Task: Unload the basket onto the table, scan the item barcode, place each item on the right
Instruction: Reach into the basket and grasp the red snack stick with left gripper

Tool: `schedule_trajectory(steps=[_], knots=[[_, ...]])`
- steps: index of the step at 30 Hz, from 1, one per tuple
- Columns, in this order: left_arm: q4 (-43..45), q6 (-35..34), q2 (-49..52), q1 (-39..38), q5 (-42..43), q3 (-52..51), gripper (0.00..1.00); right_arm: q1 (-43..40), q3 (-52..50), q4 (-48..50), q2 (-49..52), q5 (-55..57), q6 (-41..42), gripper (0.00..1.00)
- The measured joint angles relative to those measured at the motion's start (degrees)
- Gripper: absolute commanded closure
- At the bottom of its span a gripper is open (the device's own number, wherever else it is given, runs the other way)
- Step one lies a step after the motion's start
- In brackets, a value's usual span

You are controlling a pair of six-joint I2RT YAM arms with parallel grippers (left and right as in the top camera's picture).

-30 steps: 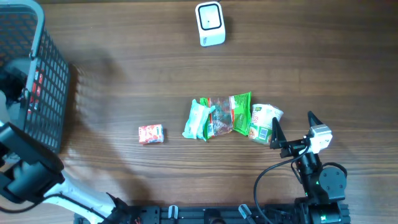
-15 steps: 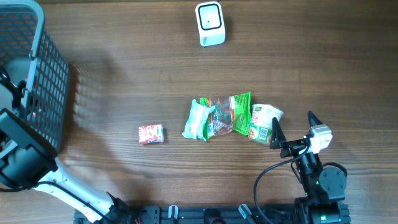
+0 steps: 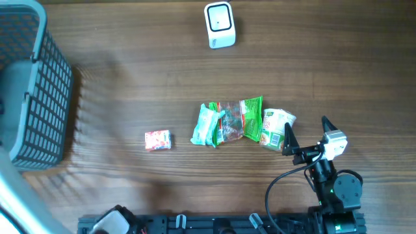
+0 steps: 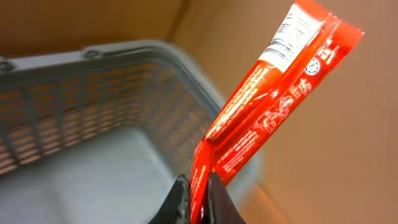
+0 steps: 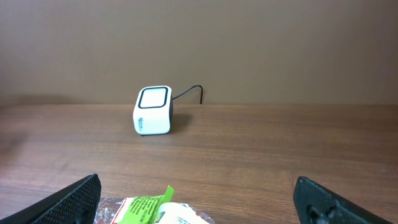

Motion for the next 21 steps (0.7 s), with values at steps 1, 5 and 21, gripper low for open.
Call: schedule_trajectory(steps=[1,5,21], knots=[[-4.66,-0.46,-2.99,-3.21,2.16,-0.07,0.96,0.00,0.00,-0.02,0.00,0.00,0.00,0.00],[-18.93,0.17,-7.80,-21.86,6.60,-0.24,0.96,0.00,0.00,-0.02,0.04,-0.02,0.00,0.00],[-2.80,-0.61,22.01,-59.12,2.58,-29.09,0.15,0.00,0.00,-0.02,0.11,0.00,0.00,0.00]])
